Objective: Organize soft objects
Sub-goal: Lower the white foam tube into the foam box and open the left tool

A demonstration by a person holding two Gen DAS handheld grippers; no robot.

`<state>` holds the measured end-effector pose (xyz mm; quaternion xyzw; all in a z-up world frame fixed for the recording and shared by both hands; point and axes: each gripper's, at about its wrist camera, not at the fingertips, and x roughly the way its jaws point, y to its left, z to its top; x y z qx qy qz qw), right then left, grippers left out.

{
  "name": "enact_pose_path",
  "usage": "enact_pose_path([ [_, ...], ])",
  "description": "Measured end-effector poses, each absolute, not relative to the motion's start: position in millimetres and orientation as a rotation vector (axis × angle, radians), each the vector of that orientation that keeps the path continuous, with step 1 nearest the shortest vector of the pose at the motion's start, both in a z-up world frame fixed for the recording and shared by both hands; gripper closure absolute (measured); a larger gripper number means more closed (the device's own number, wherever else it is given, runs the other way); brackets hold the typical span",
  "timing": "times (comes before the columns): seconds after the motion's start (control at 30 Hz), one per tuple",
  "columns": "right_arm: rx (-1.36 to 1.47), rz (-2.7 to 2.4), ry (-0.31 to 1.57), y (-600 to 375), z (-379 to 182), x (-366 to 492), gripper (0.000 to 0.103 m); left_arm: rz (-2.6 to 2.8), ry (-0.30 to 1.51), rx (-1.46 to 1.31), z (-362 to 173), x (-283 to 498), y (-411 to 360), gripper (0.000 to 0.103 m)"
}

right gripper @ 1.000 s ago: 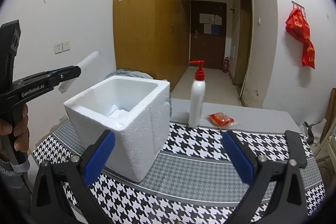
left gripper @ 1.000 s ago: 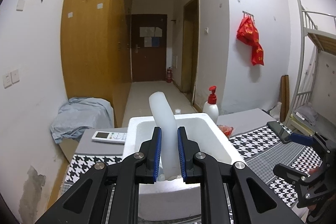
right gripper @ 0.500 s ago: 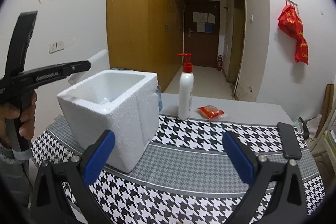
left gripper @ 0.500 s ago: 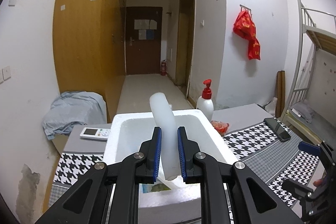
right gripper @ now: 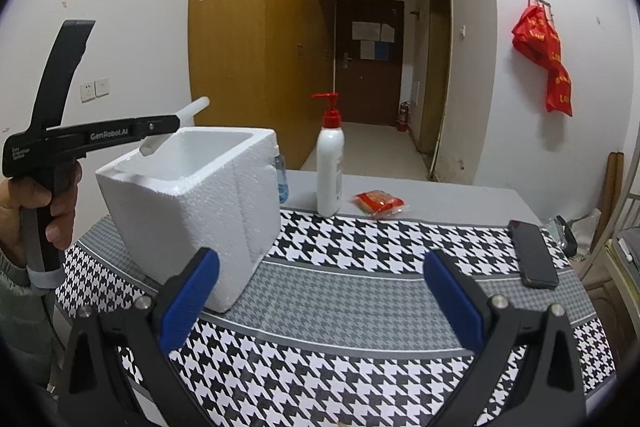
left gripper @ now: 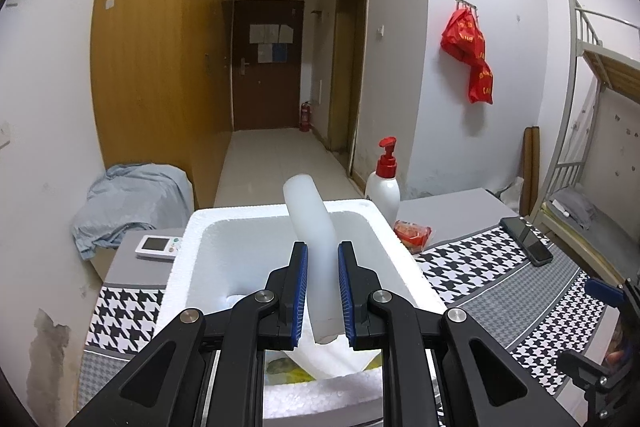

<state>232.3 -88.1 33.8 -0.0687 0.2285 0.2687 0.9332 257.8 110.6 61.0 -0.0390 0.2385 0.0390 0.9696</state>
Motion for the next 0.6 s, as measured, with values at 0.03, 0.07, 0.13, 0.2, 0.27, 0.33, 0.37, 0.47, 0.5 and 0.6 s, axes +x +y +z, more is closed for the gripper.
enact_pose_path([
  [0.03,-0.14,0.546,0.468,-89,34,232,0.0,0.077,0.486,-0.08,60,259,111,0.086],
  [0.07,-0.141,0.543,0.468,-91,33,232,0.0,0.076,0.489,-0.08,60,261,110,0.086],
  [0.13,-0.141,0.532,0.465,-95,34,232,0.0,0.076,0.498,-0.076,58,264,108,0.086],
  [0.2,-0.131,0.521,0.465,-101,35,233,0.0,0.078,0.502,-0.074,58,266,108,0.086],
  [0.27,-0.124,0.512,0.466,-104,35,235,0.0,0.076,0.507,-0.073,57,269,108,0.086],
  [0.33,-0.12,0.506,0.471,-107,34,236,0.0,0.076,0.511,-0.074,57,272,107,0.086],
  [0.37,-0.12,0.504,0.473,-107,33,236,0.0,0.077,0.513,-0.073,56,273,107,0.086],
  [0.47,-0.126,0.5,0.479,-109,30,235,0.0,0.081,0.517,-0.067,55,274,106,0.086],
  [0.5,-0.126,0.499,0.48,-109,30,235,0.0,0.081,0.517,-0.067,55,275,105,0.085],
  [0.6,-0.123,0.496,0.48,-112,30,236,0.0,0.085,0.517,-0.06,54,275,103,0.085],
])
